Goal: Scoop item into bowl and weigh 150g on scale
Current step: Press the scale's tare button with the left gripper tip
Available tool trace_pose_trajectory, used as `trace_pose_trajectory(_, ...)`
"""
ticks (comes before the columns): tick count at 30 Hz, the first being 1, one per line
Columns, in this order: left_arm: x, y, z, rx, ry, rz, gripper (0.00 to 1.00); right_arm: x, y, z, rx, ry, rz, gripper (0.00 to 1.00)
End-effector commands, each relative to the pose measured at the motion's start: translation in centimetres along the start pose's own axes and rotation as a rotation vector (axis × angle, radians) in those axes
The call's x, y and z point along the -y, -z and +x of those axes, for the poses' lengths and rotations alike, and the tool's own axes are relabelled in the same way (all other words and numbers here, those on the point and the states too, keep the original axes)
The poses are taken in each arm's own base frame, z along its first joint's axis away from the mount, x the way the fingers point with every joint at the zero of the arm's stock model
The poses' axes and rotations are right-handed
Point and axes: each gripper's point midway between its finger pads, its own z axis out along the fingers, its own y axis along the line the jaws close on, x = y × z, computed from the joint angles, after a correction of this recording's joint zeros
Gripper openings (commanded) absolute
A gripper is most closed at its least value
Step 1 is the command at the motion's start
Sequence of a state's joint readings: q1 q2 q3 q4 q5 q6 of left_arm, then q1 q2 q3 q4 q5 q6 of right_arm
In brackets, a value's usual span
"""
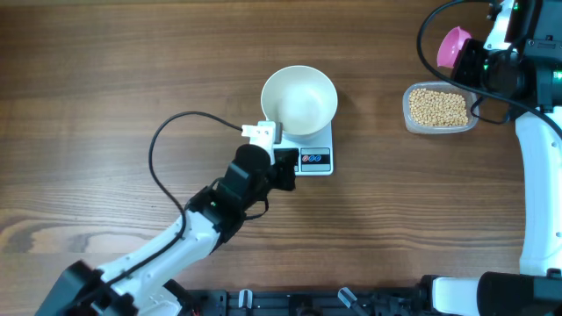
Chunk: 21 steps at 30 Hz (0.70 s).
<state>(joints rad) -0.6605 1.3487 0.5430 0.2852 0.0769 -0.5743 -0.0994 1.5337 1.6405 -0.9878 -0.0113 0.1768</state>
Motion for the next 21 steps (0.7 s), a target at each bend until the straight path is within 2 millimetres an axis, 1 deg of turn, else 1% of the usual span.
trace_pose_trajectory(1, -1.2, -1.3, 2.0, -0.062, -0.019, -0.025, 0.04, -0.1, -0.3, 0.1, -0.007, 0.02, -0.005, 0.04)
trace_pose_trajectory(3, -1.2, -1.8, 3.2, -0.093, -0.058, -0.028, 0.04, -0.1, -0.3, 0.2, -0.008, 0.019, -0.005, 0.04)
trace_pose_trajectory(7, -0.7, -1.9, 3.6, -0.095, -0.099, -0.021, 0.04, 0.0, -0.3, 0.2, -0.011, 0.019, -0.004, 0.04)
trace_pose_trajectory(11, -0.5, -2.0, 2.2, -0.024, -0.117, -0.035, 0.04, -0.1, -0.3, 0.2, -0.009, 0.019, -0.005, 0.04)
trace_pose_trajectory(14, 0.1, -2.2, 1.1, 0.002, -0.211, -0.028, 0.04, -0.1, -0.3, 0.1, -0.007, 0.019, -0.005, 0.04)
trace_pose_trajectory(17, 0.6, -2.5, 0.5, -0.019, -0.257, -0.04, 0.04, -0.1, -0.3, 0.1, -0.006, 0.019, -0.006, 0.04)
trace_pose_trajectory(21, 0.9, -3.3, 0.0, -0.117, -0.254, -0.098, 0.04, -0.1, -0.3, 0.1, -0.006, 0.019, -0.005, 0.04)
